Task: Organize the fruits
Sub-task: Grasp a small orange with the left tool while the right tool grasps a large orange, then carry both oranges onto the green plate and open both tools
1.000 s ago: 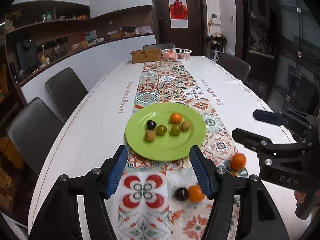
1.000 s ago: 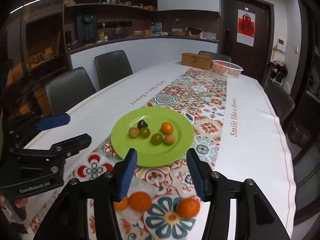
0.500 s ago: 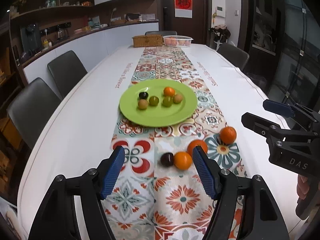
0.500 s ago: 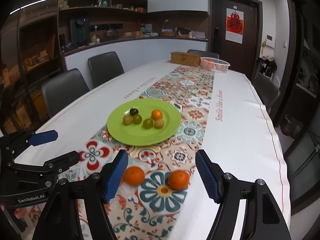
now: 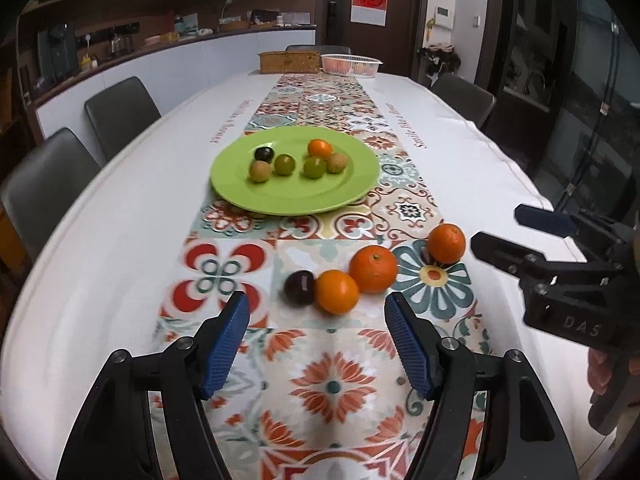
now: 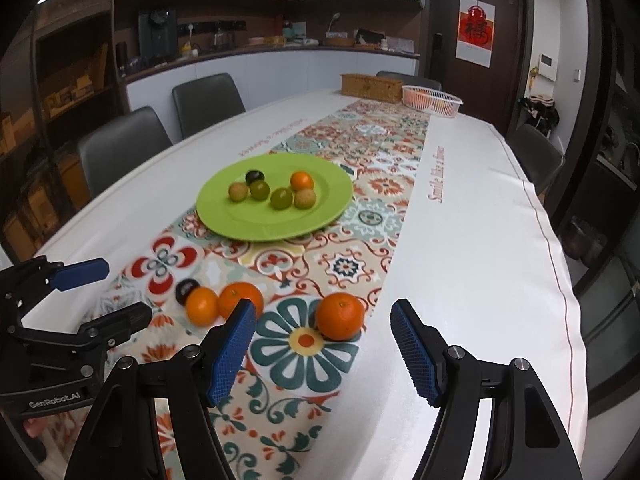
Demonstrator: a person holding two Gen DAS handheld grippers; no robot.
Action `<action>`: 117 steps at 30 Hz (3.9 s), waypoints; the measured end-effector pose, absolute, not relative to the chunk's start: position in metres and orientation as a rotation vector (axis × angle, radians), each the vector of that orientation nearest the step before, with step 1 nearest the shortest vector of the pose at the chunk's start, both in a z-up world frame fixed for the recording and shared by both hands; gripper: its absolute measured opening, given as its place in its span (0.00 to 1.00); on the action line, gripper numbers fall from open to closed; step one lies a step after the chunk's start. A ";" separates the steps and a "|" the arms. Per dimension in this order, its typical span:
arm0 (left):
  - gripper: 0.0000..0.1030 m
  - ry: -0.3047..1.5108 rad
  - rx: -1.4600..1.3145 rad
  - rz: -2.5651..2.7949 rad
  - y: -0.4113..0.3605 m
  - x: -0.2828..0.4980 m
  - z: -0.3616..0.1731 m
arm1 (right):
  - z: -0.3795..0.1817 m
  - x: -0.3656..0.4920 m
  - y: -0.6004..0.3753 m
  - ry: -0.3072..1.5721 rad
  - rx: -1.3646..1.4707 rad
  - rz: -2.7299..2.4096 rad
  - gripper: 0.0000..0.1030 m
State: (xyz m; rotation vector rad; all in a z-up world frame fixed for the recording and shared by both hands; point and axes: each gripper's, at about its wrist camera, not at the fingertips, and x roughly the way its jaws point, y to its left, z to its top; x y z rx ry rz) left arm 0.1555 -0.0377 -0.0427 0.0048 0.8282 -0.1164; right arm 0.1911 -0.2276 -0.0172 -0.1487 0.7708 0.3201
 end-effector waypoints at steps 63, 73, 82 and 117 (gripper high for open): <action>0.30 0.891 -0.035 -0.145 -0.048 0.183 -0.056 | -0.040 0.207 -0.220 0.836 -0.075 0.387 0.40; 0.30 0.845 -0.044 -0.141 -0.041 0.162 -0.027 | -0.014 0.183 -0.215 0.787 -0.053 0.405 0.40; 0.30 0.827 -0.086 -0.117 -0.031 0.166 -0.013 | 0.003 0.187 -0.205 0.765 -0.041 0.397 0.40; 0.30 0.833 -0.064 -0.125 0.001 0.283 -0.025 | -0.016 0.289 -0.165 0.811 -0.029 0.341 0.40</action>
